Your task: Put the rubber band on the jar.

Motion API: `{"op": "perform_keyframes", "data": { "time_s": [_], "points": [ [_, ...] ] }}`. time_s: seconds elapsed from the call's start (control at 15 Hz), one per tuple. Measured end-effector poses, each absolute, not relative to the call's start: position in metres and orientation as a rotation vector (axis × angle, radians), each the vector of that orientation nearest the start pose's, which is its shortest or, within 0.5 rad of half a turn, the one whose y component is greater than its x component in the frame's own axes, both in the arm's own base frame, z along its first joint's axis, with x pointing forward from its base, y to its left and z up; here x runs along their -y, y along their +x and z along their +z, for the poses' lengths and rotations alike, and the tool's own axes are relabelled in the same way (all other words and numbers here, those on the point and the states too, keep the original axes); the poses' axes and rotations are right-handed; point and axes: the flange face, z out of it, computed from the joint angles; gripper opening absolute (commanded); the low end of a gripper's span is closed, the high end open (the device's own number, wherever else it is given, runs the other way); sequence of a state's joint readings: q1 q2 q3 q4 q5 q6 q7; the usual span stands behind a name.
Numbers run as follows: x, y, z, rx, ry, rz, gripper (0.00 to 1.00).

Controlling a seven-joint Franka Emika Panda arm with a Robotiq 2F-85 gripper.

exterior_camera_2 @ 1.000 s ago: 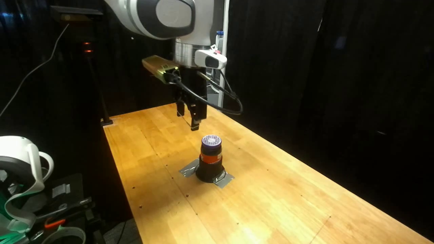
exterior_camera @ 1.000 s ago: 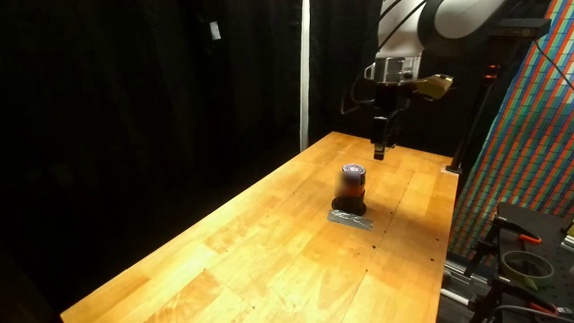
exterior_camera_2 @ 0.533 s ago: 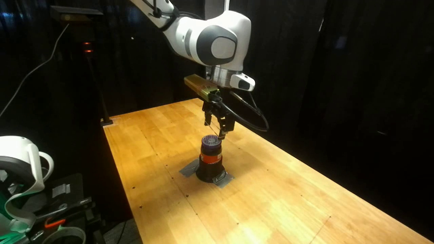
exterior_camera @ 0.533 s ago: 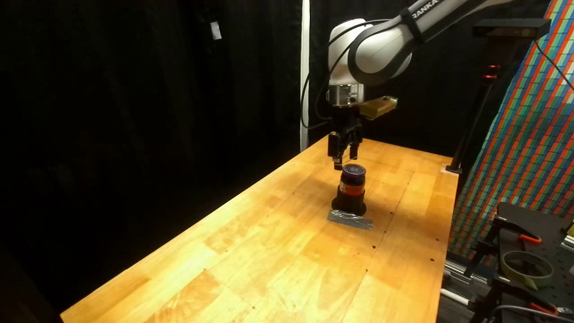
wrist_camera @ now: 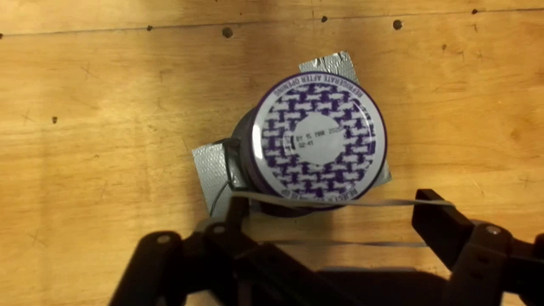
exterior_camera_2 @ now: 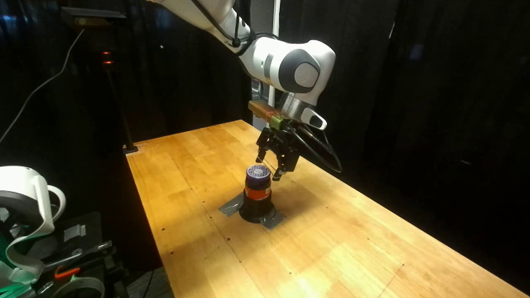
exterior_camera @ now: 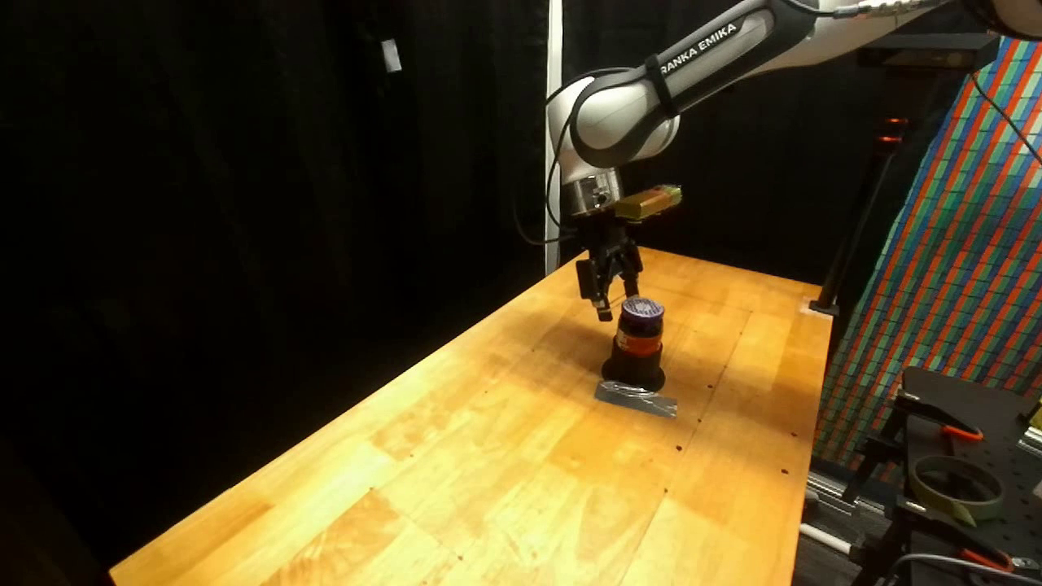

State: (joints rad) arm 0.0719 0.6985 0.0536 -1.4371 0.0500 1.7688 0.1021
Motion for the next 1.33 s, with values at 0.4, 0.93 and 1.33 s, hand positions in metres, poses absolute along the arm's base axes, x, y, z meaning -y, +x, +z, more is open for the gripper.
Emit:
{"op": "perform_keyframes", "data": {
  "time_s": [0.4,0.93,1.33],
  "points": [
    [-0.079,0.675,0.249,0.035,-2.958,0.856,1.0],
    [-0.079,0.684,0.229,0.036,-2.962,0.825,1.0],
    [-0.08,0.682,0.232,0.052,-2.954,0.84,1.0]
  ]
}}
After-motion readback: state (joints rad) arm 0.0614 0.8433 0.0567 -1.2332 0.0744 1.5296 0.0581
